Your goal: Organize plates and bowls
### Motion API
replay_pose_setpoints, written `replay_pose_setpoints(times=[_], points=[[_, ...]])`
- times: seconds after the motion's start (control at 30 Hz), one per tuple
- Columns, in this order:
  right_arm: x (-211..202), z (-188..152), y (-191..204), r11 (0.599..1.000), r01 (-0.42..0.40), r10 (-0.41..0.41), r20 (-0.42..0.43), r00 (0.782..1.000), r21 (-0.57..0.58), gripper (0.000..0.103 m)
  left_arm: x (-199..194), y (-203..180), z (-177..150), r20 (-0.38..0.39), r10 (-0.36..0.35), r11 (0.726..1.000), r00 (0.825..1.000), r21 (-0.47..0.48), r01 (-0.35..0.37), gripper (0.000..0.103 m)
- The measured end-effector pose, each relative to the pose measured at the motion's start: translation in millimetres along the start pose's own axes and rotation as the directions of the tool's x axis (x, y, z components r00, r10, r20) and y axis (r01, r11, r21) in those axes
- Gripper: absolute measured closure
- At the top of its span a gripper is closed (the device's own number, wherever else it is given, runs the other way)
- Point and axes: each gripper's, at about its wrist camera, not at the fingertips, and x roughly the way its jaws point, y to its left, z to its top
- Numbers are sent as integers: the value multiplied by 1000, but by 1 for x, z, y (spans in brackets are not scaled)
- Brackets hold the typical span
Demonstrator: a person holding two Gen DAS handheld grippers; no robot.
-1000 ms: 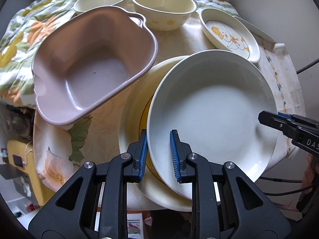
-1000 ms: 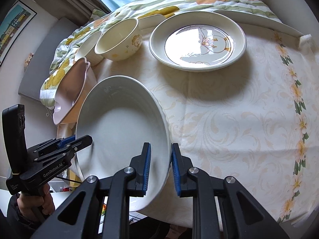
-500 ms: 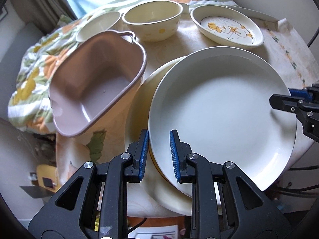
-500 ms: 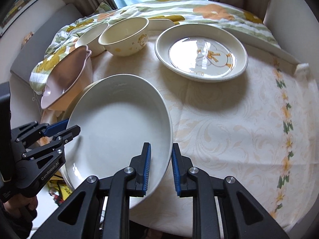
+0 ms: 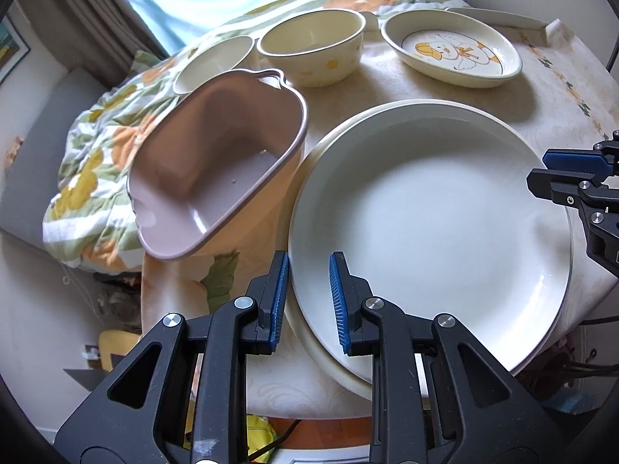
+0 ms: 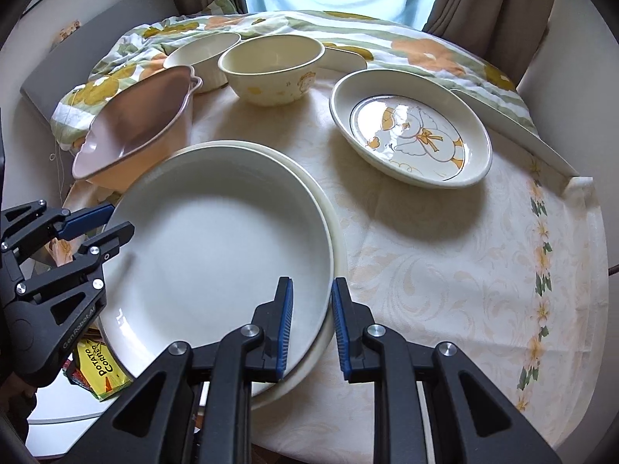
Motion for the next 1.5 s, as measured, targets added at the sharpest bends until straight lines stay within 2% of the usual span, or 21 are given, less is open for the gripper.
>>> replay_pose_setpoints(times=[0.27,0.37,0.6,0.63,0.67,0.7,0.73,0.77,0.83,0.97,1.1,1.2,1.3,1.4,1.5], points=[[-1,-1,1,1000,-7,7,3,1000,8,84,1,6,1,-5,-22,1000,1000,-15,22,84],[-5,-2,-5,999,-36,36,5,999,37,84,-3,9,3,-3,-30,999,1000,-27,30,84],[-53,-10,-39,987,-115,104,97,990,111,84,-60,11,19,80,-40,995,996,-93,47,83],[-61,-11,-46,983,-135,122,109,987,122,84,-70,10,22,95,-41,993,995,-106,51,82],[-69,-12,-53,981,-146,130,123,984,131,83,-79,9,25,109,-44,991,993,-120,57,70],[-77,-14,-59,980,-144,126,138,982,135,65,-88,7,29,126,-44,989,991,-137,61,35],[-85,-15,-67,980,-141,118,160,980,138,24,-96,5,32,144,-39,987,989,-152,61,12],[-93,-17,-73,980,-143,116,183,976,140,0,-107,3,35,187,-32,983,982,-170,65,1],[-109,-20,-86,976,-167,133,226,965,140,0,-120,-2,41,230,-61,977,971,-186,106,0],[-130,-20,-113,979,-155,121,237,964,130,0,-129,-16,59,242,-136,951,961,-241,195,0],[-147,-4,-148,984,-151,124,247,961,95,0,-133,-32,79,244,-181,923,953,-292,250,0],[-153,13,-170,981,-186,163,279,946,57,0,-128,-37,95,254,-215,900,943,-324,293,0],[-141,36,-187,978,-195,171,250,953,77,0,-109,-36,114,221,-245,876,944,-366,313,0],[-117,58,-200,971,-222,200,217,955,85,0,-84,-31,129,199,-291,840,936,-415,350,0],[-84,78,-212,965,-241,224,162,961,98,0,-54,-28,141,172,-309,824,935,-443,353,1]])
